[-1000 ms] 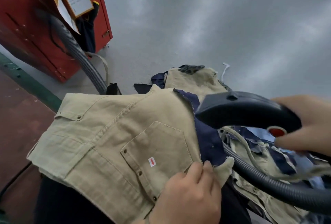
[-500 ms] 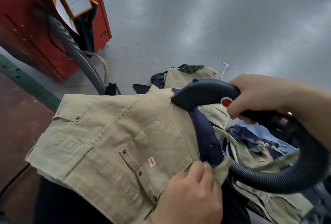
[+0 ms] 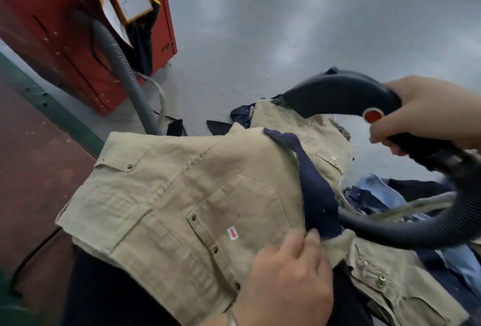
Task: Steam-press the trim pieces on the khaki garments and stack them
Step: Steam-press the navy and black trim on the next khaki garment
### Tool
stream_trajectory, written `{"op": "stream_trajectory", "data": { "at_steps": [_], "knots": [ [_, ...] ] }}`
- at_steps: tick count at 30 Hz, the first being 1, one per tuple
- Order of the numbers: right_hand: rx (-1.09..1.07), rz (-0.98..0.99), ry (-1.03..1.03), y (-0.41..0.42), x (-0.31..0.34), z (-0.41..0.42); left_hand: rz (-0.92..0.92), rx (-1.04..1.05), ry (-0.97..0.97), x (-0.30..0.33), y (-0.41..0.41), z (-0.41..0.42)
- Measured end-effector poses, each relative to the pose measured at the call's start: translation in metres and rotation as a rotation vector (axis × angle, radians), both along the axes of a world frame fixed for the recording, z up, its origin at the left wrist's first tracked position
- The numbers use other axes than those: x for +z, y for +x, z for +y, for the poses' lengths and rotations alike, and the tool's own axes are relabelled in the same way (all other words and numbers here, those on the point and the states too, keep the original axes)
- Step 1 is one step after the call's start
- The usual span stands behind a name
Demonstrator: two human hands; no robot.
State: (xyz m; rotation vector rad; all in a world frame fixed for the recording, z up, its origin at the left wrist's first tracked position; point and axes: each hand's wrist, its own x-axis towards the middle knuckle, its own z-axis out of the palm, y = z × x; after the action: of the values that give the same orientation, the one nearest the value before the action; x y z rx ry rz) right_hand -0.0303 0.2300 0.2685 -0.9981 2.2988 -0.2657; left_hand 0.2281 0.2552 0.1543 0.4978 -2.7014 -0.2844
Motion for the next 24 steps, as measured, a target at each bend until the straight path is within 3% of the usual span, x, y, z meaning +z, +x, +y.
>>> {"op": "stream_trajectory", "data": {
  "at_steps": [7, 24],
  "knots": [
    [0.083, -0.044, 0.155, 0.046, 0.004, 0.082, 0.054, -0.025, -0.016, -0.003, -0.002, 0.003],
    [0.099, -0.182, 0.222, 0.023, -0.022, -0.016, 0.017, -0.026, -0.044, -0.006, -0.003, 0.002]
  ]
}}
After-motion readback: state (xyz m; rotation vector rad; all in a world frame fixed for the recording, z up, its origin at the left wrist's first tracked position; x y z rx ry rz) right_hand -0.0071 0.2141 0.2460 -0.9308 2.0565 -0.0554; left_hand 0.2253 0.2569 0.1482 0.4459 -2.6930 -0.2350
